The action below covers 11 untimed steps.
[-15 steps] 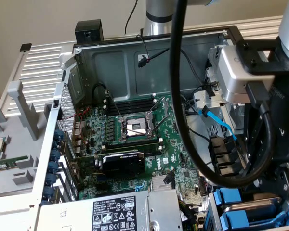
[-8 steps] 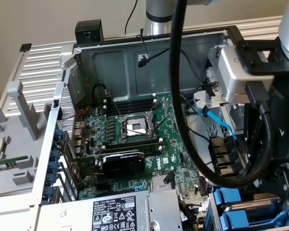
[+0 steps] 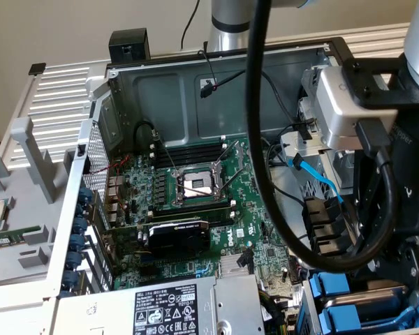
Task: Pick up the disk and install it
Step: 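Insert the second disk wire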
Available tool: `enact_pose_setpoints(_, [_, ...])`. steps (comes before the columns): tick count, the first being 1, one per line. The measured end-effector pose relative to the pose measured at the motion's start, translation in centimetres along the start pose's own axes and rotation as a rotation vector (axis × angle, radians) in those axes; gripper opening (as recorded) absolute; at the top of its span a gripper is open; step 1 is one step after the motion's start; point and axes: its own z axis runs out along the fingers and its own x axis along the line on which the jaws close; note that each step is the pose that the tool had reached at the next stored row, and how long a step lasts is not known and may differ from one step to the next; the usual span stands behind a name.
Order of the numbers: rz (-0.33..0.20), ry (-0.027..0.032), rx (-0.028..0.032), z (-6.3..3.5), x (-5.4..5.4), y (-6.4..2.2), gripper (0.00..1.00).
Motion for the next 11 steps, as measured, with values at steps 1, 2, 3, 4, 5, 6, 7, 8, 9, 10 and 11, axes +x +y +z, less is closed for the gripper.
enact_pose_setpoints(1, [0.000, 0.0000, 0.0000, 0.00, 0.00, 0.00, 0.16])
enact_pose_setpoints(2, [0.000, -0.0004, 0.0002, 0.01, 0.00, 0.00, 0.16])
enact_pose_setpoints(3, [0.000, -0.0006, 0.0002, 0.03, 0.00, -0.01, 0.16])
enact_pose_setpoints(4, [0.000, -0.0004, 0.0001, 0.02, 0.00, -0.01, 0.18])
enact_pose_setpoints(5, [0.000, -0.0003, 0.0001, -0.01, 0.00, 0.00, 0.25])
enact_pose_setpoints(6, [0.000, 0.0001, 0.0000, -0.09, -0.01, 0.00, 0.25])
enact_pose_setpoints(7, [0.000, 0.0000, 0.0000, -0.17, -0.03, 0.01, 0.25])
enact_pose_setpoints(8, [0.000, 0.0001, 0.0000, -0.27, -0.06, 0.01, 0.25])
enact_pose_setpoints(9, [0.000, -0.0001, 0.0000, -0.37, -0.09, 0.03, 0.25])
enact_pose_setpoints(10, [0.000, 0.0002, 0.0000, -0.48, -0.15, 0.03, 0.25])
enact_pose_setpoints(11, [0.000, 0.0003, 0.0001, -0.56, -0.21, 0.04, 0.25])
